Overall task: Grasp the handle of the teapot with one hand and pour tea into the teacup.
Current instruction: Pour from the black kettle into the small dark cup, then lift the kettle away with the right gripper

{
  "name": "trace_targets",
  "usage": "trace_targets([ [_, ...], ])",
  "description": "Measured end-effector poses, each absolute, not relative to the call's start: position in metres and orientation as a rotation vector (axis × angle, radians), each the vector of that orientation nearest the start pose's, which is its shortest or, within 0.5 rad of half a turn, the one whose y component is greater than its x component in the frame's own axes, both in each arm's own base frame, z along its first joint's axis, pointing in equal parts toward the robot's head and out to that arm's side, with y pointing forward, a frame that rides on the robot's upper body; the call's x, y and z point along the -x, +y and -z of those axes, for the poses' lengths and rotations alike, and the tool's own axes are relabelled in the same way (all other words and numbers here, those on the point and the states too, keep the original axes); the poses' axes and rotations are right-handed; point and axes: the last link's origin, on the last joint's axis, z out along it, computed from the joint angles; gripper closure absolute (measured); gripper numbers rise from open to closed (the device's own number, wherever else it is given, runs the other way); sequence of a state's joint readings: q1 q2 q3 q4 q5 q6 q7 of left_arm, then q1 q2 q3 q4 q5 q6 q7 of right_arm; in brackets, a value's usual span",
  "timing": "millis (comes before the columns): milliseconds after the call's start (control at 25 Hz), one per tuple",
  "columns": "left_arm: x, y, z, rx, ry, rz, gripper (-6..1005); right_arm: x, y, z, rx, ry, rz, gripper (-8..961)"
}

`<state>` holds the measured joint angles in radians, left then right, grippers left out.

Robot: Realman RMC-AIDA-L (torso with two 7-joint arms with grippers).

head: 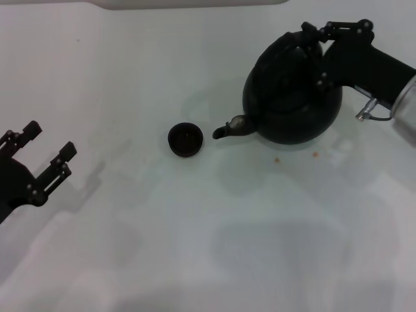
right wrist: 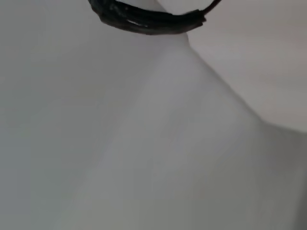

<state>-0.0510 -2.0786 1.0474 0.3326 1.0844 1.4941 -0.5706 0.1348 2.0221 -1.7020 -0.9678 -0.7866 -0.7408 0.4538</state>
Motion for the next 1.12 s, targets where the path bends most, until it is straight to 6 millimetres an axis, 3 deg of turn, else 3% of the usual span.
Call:
trace_targets([
  [320,0.358,0.201,0.011,2.047,-0.490,0.812,300,-0.239,0.325,0.025,2.170,-0.120,-0.416,826],
  [1120,0.359,0.204,0.009,2.018,-0.478,0.799,300,-0.228,0.330,0.028,2.135,-0.144,-0.304,827],
])
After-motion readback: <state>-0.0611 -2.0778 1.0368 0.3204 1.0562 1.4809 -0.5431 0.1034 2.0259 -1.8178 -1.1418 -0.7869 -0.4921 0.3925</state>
